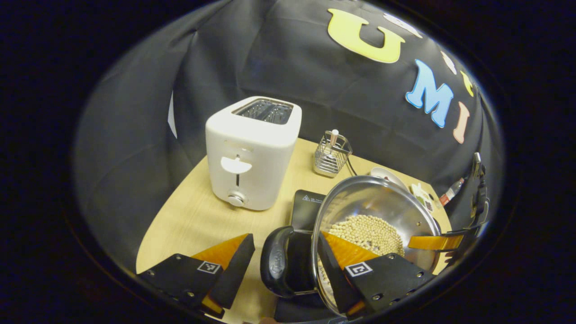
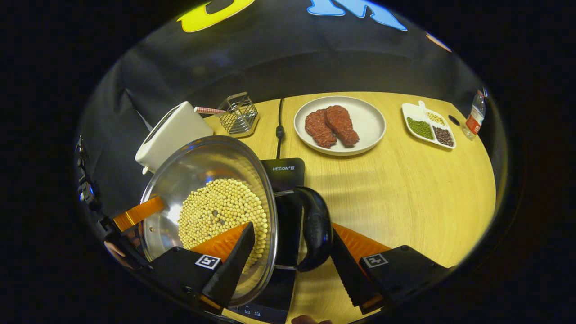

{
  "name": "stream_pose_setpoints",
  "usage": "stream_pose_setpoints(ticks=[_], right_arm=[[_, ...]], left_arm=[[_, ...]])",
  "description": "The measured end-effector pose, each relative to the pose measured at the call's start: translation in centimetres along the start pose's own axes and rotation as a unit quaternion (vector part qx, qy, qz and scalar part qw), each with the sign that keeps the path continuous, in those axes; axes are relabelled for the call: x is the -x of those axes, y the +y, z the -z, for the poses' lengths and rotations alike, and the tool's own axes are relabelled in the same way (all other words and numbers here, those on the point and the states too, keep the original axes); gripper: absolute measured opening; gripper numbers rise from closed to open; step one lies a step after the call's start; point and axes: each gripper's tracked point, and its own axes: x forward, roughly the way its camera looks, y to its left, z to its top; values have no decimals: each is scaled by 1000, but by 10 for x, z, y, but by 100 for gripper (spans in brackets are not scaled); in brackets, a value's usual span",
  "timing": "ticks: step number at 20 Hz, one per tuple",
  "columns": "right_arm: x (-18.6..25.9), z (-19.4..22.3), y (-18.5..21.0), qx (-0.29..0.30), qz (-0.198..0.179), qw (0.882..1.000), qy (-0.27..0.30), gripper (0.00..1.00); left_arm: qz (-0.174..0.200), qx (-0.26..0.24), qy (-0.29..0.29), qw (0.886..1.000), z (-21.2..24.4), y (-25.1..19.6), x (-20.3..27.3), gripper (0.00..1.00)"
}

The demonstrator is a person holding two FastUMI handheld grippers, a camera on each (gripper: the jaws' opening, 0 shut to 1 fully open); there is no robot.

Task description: First push the handle of the pot to place it horizontally, then grasp the pot with both hands and set it on the induction cooktop.

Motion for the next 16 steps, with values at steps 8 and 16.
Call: stream_pose_setpoints(ticks=[8, 16], right_arm=[[74, -11, -36, 65, 18, 996, -61, 98], [204, -34, -120, 85, 103, 966, -219, 98]], left_arm=[[-42, -34, -96, 994, -51, -24, 80, 84], [1, -46, -193, 980, -74, -130, 165, 84]])
